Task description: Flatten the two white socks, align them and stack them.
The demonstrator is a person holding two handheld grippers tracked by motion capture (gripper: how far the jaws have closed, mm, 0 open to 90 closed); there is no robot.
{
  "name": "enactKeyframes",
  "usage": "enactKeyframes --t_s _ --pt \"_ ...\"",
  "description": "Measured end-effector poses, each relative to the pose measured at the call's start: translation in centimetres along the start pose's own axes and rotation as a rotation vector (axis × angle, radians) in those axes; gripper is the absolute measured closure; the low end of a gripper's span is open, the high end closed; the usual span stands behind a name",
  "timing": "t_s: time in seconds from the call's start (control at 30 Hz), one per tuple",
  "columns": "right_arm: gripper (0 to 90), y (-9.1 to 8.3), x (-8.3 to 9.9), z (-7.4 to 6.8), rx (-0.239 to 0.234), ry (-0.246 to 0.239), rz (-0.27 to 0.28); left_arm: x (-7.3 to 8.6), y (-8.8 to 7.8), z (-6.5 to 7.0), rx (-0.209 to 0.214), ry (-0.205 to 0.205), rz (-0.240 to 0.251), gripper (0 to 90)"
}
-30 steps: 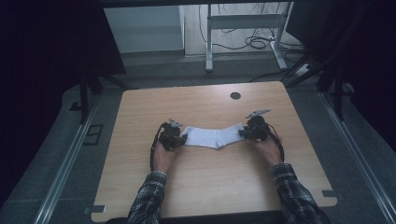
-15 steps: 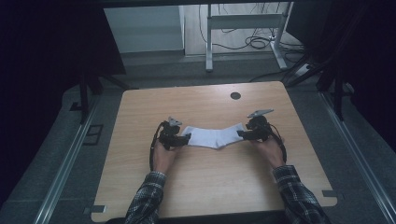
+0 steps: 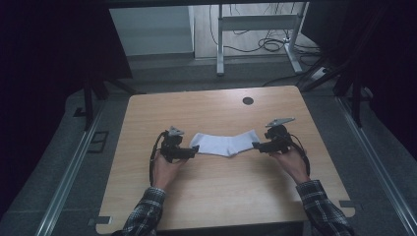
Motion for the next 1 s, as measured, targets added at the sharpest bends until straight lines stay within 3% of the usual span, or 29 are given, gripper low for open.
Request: enactKeyframes --t_s 0.2,0.6,1.0 --pt "22.3 -1.6 0.5 -0.8 -0.013 -0.034 0.005 1.1 -1.7 0.3 0.014 0.000 0.012 14.4" --pt "15.4 -4.5 2.4 -2.1 -0.049 -0.060 0.038 4.2 -4.4 2.1 0.046 0.043 0.010 13.9" --pt "12.4 -5.0 5.7 -2.1 -0.056 -0.065 0.012 7.1 -5.1 3.1 0.028 0.084 -0.044 13.4"
Point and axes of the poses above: each handheld gripper's, and its own axes: y roughly forward along the jaws, x roughly out of its underside, z roughly to its right, the point moved 2 cm from there along y, roughly forward along the jaws
